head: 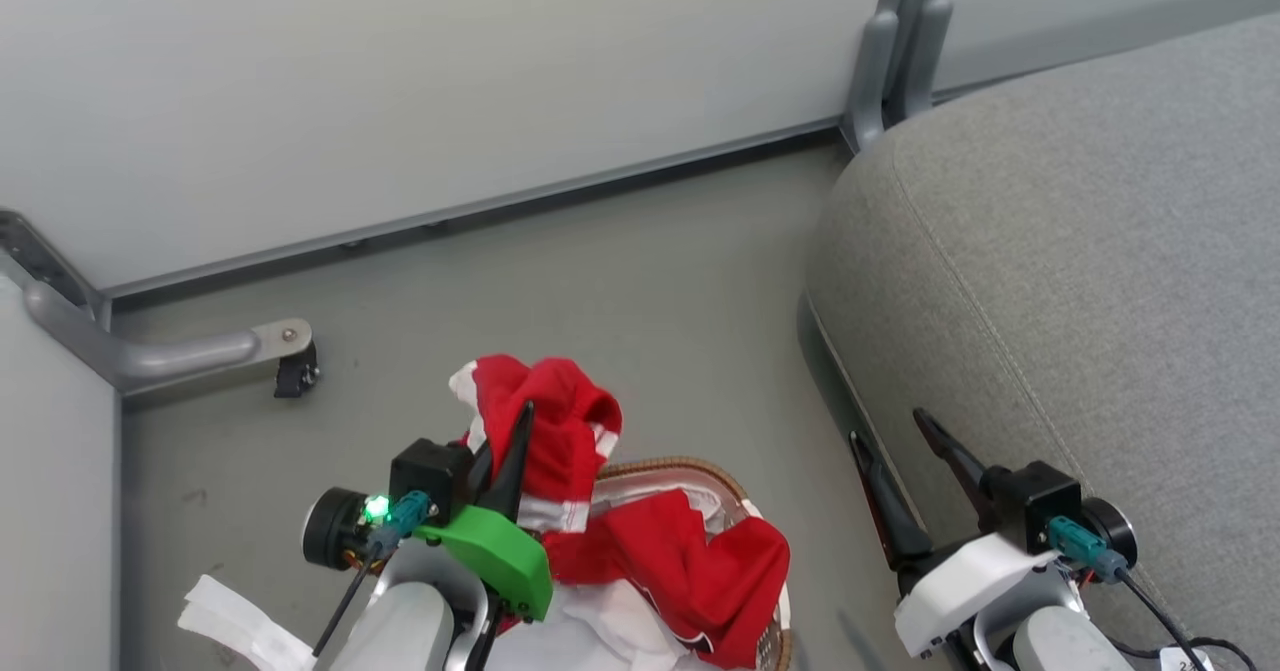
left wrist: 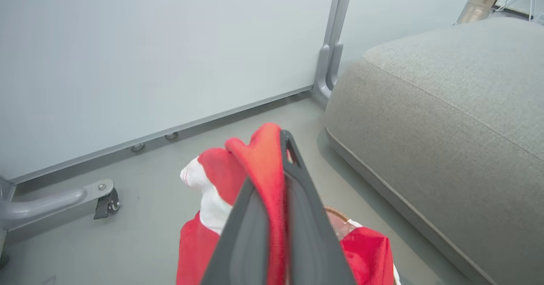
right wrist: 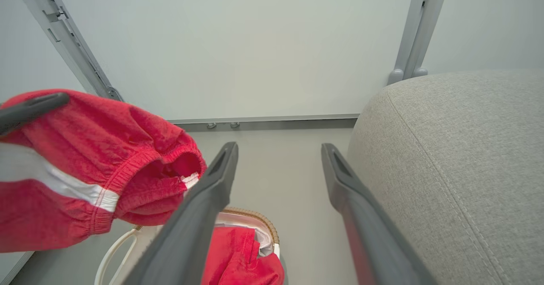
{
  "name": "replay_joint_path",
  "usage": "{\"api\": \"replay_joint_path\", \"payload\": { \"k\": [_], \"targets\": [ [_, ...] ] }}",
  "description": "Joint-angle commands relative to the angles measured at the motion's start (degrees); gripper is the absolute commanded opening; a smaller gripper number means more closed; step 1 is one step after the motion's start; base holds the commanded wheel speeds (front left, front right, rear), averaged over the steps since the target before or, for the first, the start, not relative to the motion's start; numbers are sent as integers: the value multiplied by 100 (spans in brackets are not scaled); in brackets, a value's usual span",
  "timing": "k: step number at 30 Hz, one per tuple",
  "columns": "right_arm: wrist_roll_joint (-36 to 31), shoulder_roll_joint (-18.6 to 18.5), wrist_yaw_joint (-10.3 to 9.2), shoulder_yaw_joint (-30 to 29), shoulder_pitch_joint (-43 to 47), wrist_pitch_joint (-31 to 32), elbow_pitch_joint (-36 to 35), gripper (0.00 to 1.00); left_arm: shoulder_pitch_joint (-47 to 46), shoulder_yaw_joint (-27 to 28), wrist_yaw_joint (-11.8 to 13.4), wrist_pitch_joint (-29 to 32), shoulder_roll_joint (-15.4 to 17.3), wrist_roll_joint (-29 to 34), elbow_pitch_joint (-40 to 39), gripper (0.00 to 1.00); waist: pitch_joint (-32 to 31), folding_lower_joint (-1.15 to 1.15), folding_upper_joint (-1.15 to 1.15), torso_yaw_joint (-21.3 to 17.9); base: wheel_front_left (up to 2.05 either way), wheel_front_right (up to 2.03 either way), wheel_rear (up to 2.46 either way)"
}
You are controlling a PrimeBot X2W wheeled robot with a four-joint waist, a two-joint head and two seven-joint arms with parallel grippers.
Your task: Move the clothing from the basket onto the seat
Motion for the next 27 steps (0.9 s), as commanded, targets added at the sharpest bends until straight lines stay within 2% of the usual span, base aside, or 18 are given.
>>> {"api": "replay_joint_path", "payload": {
  "k": [1,10,19,27],
  "targets": [
    [49,-51,-4,13,112,-12,17,100,83,66,-24,-22,-8,59,-156,0,-243,1,0,99,0,0,0],
    [101,-63,-4,221,292,-12,83,100,-203,338,-90,-22,-64,-32,-1098,0,-438,1,0,88,0,0,0],
    [17,-192,-4,782,289,-12,145,100,-445,-3,-62,-14,-63,-335,-1546,0,-511,1,0,167,0,0,0],
    [-312,-401,-4,1512,-272,-12,318,100,-567,-305,5,-14,-64,-511,-1653,0,-488,1,0,215,0,0,0]
  ]
}}
